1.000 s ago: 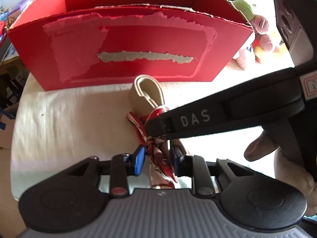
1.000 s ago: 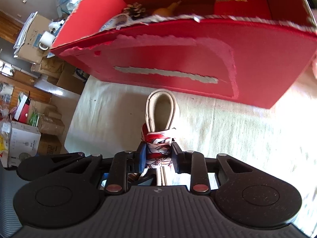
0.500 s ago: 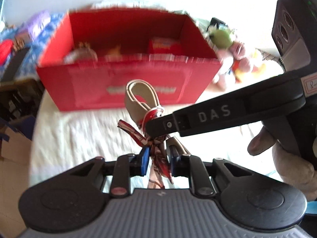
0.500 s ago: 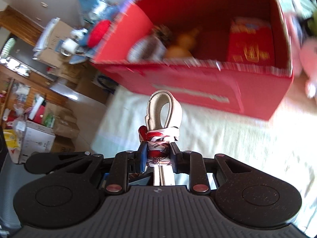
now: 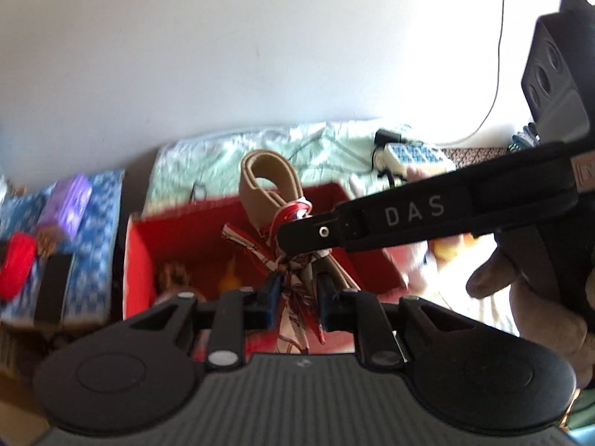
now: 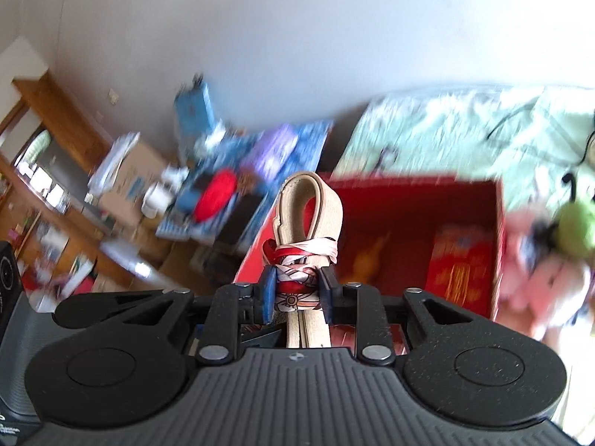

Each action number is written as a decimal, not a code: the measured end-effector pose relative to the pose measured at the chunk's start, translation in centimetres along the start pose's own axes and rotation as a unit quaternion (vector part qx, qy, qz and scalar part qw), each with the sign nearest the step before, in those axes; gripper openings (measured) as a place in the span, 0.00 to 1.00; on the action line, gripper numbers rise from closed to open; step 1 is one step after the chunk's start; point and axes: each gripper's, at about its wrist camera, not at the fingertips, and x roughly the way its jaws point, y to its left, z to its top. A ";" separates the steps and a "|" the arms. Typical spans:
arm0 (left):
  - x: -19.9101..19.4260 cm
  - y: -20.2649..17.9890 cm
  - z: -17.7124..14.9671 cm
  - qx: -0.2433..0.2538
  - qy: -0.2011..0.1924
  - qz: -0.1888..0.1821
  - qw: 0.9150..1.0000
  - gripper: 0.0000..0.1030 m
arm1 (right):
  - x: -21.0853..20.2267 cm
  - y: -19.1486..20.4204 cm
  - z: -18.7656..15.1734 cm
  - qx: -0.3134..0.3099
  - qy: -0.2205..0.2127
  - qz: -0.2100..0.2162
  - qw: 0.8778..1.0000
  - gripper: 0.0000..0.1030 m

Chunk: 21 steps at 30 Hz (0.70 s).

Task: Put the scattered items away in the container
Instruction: 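Lift the shoe with the right gripper and carry it into the box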

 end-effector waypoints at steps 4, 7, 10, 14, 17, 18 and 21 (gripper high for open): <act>2.8 1.2 1.6 0.015 0.004 -0.023 1.000 0.16 | 1.5 -0.7 1.0 -0.003 -0.031 -0.045 0.998 0.26; 5.4 2.4 1.5 0.027 0.020 -0.038 0.999 0.16 | 3.3 -1.9 1.2 0.005 -0.023 -0.075 0.997 0.25; 7.8 3.2 0.7 0.029 0.051 -0.052 0.997 0.16 | 5.1 -3.2 1.0 0.019 0.003 -0.097 0.995 0.25; 10.4 4.0 -0.5 0.041 0.085 -0.066 0.993 0.16 | 7.4 -4.4 0.1 0.028 0.041 -0.121 0.991 0.25; 12.2 4.5 -0.9 0.042 0.115 -0.068 0.990 0.16 | 8.9 -5.0 -0.4 0.034 0.057 -0.133 0.989 0.25; 12.7 4.7 -1.0 0.040 0.127 -0.071 0.989 0.16 | 9.4 -5.2 -0.4 0.037 0.065 -0.134 0.988 0.25; 13.9 5.3 -1.4 0.031 0.159 -0.078 0.984 0.16 | 10.9 -5.9 -0.6 0.047 0.097 -0.137 0.985 0.25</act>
